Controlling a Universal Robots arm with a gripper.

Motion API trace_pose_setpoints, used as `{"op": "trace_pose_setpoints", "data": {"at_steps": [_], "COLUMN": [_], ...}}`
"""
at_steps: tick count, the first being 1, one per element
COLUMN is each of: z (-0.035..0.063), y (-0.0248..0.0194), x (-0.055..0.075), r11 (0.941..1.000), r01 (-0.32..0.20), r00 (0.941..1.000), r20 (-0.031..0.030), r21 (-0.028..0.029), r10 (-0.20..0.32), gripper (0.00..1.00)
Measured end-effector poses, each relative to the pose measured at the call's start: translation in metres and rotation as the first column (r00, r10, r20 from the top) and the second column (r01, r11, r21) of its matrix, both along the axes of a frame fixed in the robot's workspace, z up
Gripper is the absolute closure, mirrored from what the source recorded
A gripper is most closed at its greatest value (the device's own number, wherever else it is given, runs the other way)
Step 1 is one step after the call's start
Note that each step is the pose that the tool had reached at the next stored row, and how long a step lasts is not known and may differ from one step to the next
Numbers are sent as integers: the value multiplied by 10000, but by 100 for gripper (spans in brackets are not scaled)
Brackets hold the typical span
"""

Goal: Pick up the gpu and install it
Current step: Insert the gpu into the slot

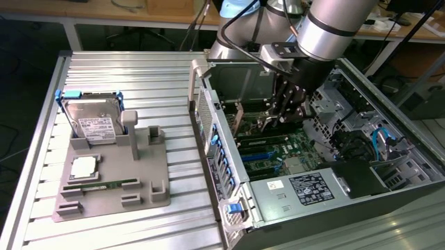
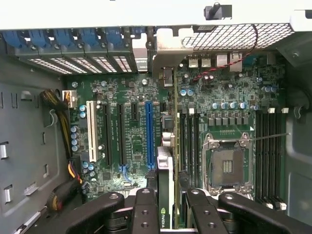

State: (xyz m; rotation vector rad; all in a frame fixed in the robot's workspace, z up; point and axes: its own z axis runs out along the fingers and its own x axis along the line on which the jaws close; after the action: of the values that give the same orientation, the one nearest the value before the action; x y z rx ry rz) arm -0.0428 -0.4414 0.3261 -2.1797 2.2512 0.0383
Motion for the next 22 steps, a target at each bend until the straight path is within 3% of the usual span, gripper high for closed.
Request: {"op": "trace_pose_setpoints", "data": {"at_steps": [10, 19, 22], "z": [-46, -191, -239], "y": [-126, -147, -147], "x": [-18, -43, -54], "r11": [10000, 10000, 9999], "r01": [-3, -3, -4], "r00": [10000, 10000, 10000], "r20": [1, 1, 2], "r21": [-42, -72, -110], "r10": [3, 3, 4], "gripper": [73, 73, 73]}}
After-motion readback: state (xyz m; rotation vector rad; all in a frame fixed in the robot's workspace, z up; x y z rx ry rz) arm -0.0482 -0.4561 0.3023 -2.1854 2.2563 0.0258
